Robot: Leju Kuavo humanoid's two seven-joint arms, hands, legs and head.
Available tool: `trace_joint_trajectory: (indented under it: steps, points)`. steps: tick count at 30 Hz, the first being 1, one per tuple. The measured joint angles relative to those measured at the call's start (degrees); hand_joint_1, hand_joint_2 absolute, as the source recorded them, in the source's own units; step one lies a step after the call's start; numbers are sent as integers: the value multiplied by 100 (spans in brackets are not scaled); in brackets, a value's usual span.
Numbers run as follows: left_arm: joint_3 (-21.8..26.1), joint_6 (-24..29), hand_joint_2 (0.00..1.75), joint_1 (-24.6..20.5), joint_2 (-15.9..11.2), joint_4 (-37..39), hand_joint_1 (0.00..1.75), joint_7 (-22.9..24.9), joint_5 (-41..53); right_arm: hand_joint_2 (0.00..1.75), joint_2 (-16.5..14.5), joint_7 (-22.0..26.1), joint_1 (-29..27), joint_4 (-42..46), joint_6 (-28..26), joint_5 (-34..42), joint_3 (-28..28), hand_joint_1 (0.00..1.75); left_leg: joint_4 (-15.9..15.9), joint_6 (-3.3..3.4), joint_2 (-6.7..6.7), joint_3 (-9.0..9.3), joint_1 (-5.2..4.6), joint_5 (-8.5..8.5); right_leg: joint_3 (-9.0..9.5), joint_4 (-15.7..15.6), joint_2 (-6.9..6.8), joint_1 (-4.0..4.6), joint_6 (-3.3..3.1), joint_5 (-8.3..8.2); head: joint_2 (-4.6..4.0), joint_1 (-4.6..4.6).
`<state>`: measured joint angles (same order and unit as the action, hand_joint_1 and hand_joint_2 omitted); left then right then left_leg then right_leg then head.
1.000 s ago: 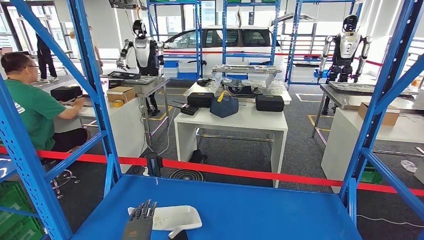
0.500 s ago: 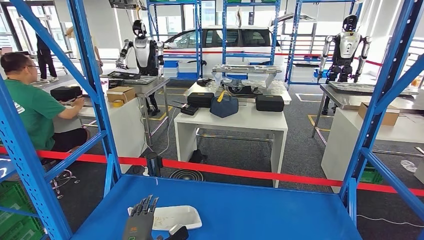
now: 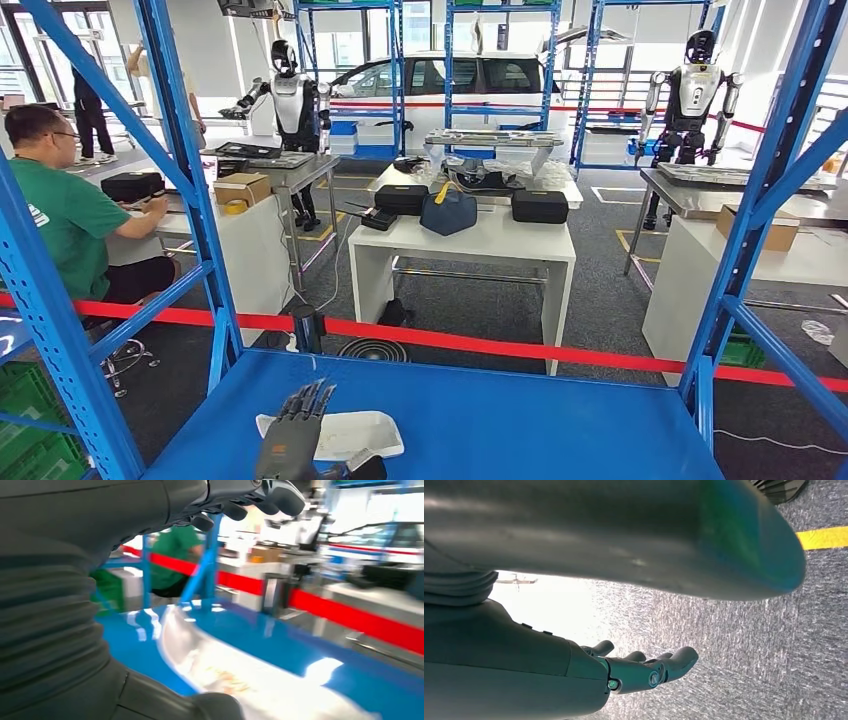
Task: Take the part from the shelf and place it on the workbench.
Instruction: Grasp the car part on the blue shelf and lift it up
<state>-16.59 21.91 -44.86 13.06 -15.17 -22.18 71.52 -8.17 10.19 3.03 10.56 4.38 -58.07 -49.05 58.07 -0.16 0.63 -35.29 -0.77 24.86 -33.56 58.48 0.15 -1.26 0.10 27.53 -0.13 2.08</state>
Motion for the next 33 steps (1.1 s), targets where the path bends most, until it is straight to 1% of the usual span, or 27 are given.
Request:
trace_joint_trajectory:
  steps: [4, 8, 12, 15, 17, 19, 20, 21, 23, 24, 25, 26, 27, 28, 29, 30, 31, 33]
  points:
    - [53, -235, 0, -320, 91, -139, 0, -637, -224, 0, 0, 2, -1, 0, -6, 39, -44, 0, 1, 0, 0, 0, 0, 0, 0, 0, 0, 0, 0, -1, 0, 0]
    - [92, -15, 0, -714, 227, -382, 0, -1071, -555, 0, 2, 101, 1, 0, -46, 89, -124, 0, 1, 0, 1, 0, 0, 0, 0, 0, 0, 0, 0, -2, 0, 0]
    - [101, -117, 0, -1080, 386, -728, 0, -987, -789, 0, 10, 162, 22, 0, -56, 98, -174, 0, 1, 0, 1, 1, -1, 0, 3, 0, 0, 0, 0, -1, 0, 0]
    - [99, -151, 0, -1187, 427, -882, 0, -972, -919, 0, 11, 166, 25, 0, -53, 78, -196, 0, 7, 5, -2, -1, -3, 5, 5, -8, 2, -7, 5, -4, 0, 0]
    - [98, -149, 0, -1224, 432, -948, 0, -973, -968, 0, 10, 169, 27, 0, -51, 63, -211, 0, -15, 61, -2, 13, -22, 14, 29, -54, -5, -28, 50, -20, 0, 1]
    - [97, -149, 0, -1256, 444, -1011, 0, -973, -988, 0, 11, 174, 30, 0, -51, 56, -229, 0, -178, 149, -14, 125, 4, -38, 57, -56, -8, -34, 94, -2, 0, -1]
    - [97, -149, 0, -1284, 455, -1030, 0, -972, -998, 0, 14, 176, 31, 0, -50, 55, -234, 0, -266, 176, -24, 188, 23, -77, 16, 62, -3, -25, 95, 73, 0, -4]
    - [96, -149, 0, -1309, 467, -1041, 0, -969, -1008, 0, 18, 178, 33, 0, -50, 53, -238, 0, -333, 194, -33, 237, 44, -106, -96, 315, 1, -19, 92, 207, 1, -11]
    - [94, -161, 0, -1337, 485, -1037, 0, -960, -1021, 0, 32, 178, 32, 0, -49, 50, -241, 0, -341, 197, -41, 254, 40, -102, -471, 1056, 6, -20, 101, 544, 1, -21]
    - [93, -169, 0, -1329, 488, -1033, 0, -957, -1023, 0, 38, 178, 30, 1, -49, 48, -244, 0, -323, 186, -40, 250, 43, -86, -636, 1350, 5, -28, 115, 633, 1, -26]
    - [92, -177, 0, -1319, 488, -1029, 0, -952, -1024, 0, 43, 177, 27, 1, -49, 46, -248, 0, -295, 165, -39, 246, 52, -65, -712, 1456, 4, -39, 130, 616, 0, -26]
    - [91, -182, 0, -1314, 488, -1026, 0, -946, -1025, 0, 47, 178, 25, 2, -49, 45, -250, 0, -250, 133, -38, 240, 69, -35, -670, 1329, 1, -55, 152, 486, 0, -26]
    - [88, -183, 0, -1314, 488, -1024, 0, -935, -1027, 0, 52, 178, 25, 2, -49, 42, -252, 0, -181, 91, -36, 231, 96, 10, -521, 1002, -5, -81, 181, 282, 0, -26]
    - [84, -184, 0, -1317, 490, -1024, 0, -925, -1029, 0, 57, 179, 27, 1, -49, 39, -253, 0, -101, 37, -36, 214, 117, 64, -364, 674, -2, -97, 209, 139, 0, -25]
    - [76, -185, 0, -1322, 492, -1025, 0, -914, -1030, 0, 53, 181, 30, -1, -49, 35, -254, 0, 0, -21, -34, 182, 124, 129, -232, 401, 9, -108, 214, 44, 0, -30]
    - [67, -185, 0, -1327, 496, -1026, 0, -908, -1030, 0, 48, 181, 31, -2, -49, 32, -256, 0, 75, -69, -29, 152, 124, 177, -169, 268, 21, -111, 184, 22, 0, -34]
    - [57, -185, 0, -1330, 500, -1026, 0, -905, -1030, 0, 43, 181, 32, -4, -49, 30, -260, 0, 115, -104, -22, 129, 111, 207, -174, 274, 36, -100, 131, 62, 0, -38]
    - [43, -184, 0, -1333, 505, -1026, 0, -904, -1032, 0, 38, 180, 31, -5, -49, 28, -267, 0, 126, -135, -12, 110, 106, 221, -192, 308, 41, -96, 13, 72, 0, -41]
